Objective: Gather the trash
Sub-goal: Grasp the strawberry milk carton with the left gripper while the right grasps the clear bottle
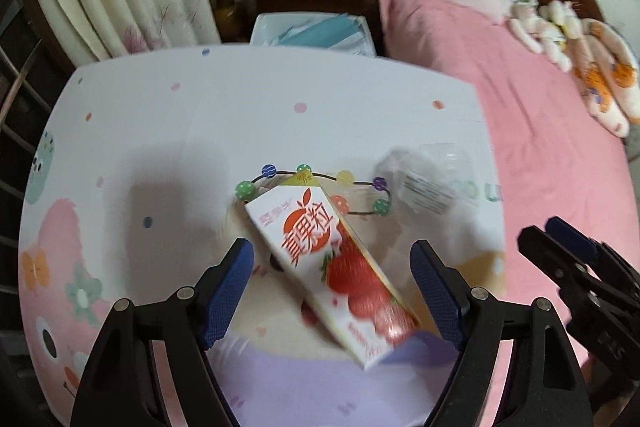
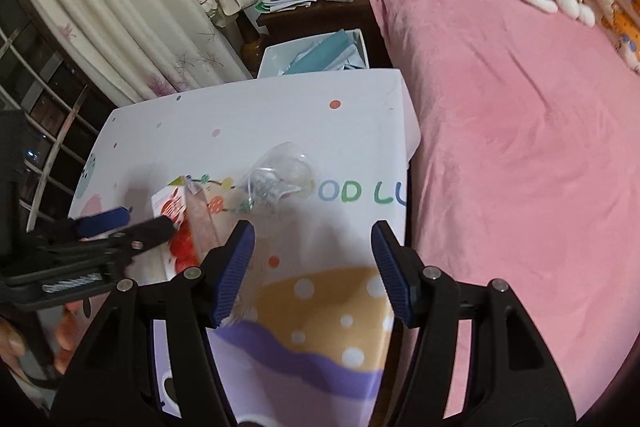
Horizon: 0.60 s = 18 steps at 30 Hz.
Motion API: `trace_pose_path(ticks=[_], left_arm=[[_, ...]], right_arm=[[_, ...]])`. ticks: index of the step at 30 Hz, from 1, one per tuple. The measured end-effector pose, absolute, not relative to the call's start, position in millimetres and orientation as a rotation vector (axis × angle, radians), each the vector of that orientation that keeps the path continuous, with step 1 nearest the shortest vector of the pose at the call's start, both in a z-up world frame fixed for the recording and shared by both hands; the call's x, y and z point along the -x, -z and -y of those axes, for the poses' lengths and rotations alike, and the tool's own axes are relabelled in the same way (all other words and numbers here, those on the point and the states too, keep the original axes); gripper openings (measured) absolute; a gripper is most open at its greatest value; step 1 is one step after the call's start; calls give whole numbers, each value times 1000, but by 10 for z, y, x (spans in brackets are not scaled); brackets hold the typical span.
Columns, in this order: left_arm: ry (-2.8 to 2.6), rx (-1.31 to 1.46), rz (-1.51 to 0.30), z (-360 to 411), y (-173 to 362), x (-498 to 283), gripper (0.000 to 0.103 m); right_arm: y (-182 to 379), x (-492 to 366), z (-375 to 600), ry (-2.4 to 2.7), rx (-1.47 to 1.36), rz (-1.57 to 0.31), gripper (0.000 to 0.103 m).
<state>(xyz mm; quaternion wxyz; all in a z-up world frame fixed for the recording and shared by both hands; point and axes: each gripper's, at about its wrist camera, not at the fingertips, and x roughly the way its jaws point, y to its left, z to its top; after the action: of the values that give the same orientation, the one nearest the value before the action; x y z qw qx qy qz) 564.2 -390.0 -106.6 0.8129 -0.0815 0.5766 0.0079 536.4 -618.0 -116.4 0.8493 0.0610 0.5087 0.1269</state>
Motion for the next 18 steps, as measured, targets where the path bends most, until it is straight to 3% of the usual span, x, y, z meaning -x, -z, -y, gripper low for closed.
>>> trace_pose_path(ticks=[10,13,18], left_arm=[[-109,121,-1323,3976,1755,-5774,80],[-87,151,-1347,3917,1857,-5757,65],[-81,170,-1345,3848,1954,-5744,58]], right_arm=[[1638,-5520,6101,-343,-256,-1134,58],[1746,-5532,6025,-356,-295,-1153,58],[1858,-5617,5886,-385,-353,-1151,58]])
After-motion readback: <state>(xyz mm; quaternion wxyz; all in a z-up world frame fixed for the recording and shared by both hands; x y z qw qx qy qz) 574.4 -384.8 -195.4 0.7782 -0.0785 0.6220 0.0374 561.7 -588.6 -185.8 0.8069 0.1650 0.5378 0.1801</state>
